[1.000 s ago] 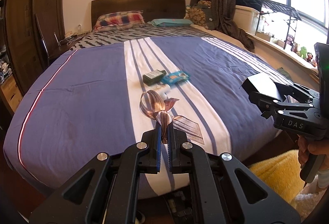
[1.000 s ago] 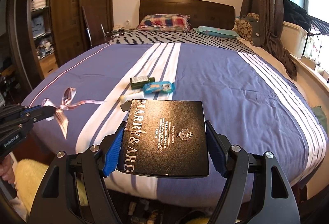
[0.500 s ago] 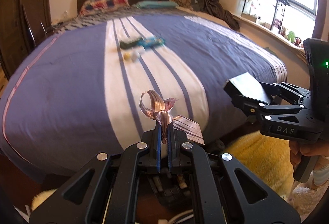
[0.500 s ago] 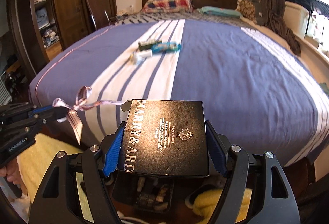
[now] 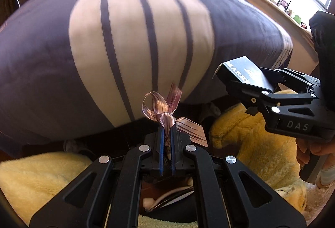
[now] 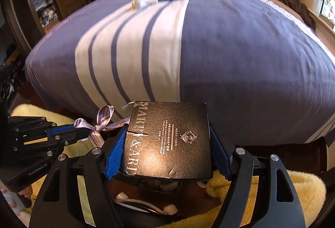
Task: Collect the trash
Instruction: 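Carry the ribbon and black box down over the bin with both tools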
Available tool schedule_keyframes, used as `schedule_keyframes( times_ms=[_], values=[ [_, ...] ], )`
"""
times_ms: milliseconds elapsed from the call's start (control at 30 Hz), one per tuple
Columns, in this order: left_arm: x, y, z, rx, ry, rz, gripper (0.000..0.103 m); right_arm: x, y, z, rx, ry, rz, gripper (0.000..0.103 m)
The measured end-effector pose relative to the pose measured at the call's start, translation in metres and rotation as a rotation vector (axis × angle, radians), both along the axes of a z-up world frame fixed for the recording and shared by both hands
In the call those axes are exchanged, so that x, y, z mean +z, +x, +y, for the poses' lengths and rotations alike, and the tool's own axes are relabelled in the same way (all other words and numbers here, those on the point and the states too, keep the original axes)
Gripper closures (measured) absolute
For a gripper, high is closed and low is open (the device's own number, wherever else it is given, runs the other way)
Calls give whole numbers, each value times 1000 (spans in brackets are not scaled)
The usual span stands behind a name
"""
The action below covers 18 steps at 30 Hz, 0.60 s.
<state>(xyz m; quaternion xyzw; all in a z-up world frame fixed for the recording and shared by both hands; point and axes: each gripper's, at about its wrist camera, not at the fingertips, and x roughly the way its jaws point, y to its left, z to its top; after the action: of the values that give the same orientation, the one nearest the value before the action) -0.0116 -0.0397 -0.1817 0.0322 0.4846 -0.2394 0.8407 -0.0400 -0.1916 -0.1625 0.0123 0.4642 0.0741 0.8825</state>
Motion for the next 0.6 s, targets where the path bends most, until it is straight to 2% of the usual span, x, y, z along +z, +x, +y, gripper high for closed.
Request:
schedule_keyframes(
  times_ms=[333,600],
  values=[
    [-61,18,-1,11,52,123,99,-49,7,3,-6,26,114,29],
    [-94,28,-2,-4,55,219,99,-86,16,4,-23,62,218,29]
  ],
)
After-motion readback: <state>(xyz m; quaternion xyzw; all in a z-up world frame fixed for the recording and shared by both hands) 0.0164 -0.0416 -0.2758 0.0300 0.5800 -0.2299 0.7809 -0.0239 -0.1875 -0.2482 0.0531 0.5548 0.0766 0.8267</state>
